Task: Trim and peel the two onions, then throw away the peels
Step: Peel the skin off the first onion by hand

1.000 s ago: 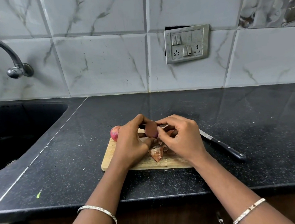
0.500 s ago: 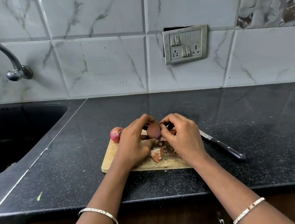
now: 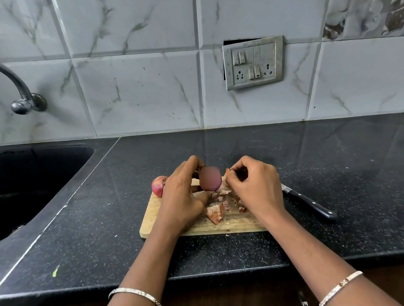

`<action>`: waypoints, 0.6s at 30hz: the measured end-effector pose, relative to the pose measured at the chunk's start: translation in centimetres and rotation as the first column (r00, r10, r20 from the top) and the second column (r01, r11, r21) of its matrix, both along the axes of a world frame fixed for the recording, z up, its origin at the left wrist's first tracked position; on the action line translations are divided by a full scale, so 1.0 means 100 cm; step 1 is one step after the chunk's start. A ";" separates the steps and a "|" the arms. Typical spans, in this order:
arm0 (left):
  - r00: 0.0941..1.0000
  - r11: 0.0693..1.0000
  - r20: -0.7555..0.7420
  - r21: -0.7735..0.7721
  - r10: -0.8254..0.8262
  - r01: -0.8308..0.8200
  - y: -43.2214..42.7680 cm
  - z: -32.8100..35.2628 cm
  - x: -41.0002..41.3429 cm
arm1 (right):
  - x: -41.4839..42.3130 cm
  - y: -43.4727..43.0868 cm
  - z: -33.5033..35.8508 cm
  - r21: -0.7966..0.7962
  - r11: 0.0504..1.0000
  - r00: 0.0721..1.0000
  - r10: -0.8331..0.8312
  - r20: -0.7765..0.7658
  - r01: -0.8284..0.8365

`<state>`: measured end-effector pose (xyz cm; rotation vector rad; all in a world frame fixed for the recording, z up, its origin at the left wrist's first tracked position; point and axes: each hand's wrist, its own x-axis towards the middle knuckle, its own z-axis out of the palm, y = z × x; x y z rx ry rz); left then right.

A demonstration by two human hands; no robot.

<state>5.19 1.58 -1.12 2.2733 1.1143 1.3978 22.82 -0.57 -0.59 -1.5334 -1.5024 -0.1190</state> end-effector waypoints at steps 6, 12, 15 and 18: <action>0.999 0.999 -0.012 0.018 0.038 -0.038 0.001 -0.001 0.001 | -0.001 -0.001 0.003 0.053 0.997 0.998 0.058 -0.027 -0.057; 0.998 0.998 -0.024 0.024 0.052 -0.051 -0.002 0.001 0.001 | -0.004 -0.003 0.003 0.101 0.946 0.951 0.301 0.069 -0.307; 0.999 0.999 -0.029 0.041 0.029 -0.028 -0.002 0.001 0.001 | -0.006 -0.002 0.002 0.082 0.940 0.942 0.323 0.092 -0.330; 0.998 0.999 -0.055 0.051 0.021 -0.018 -0.002 0.000 0.000 | -0.006 -0.001 0.000 0.076 0.939 0.942 0.332 0.057 -0.335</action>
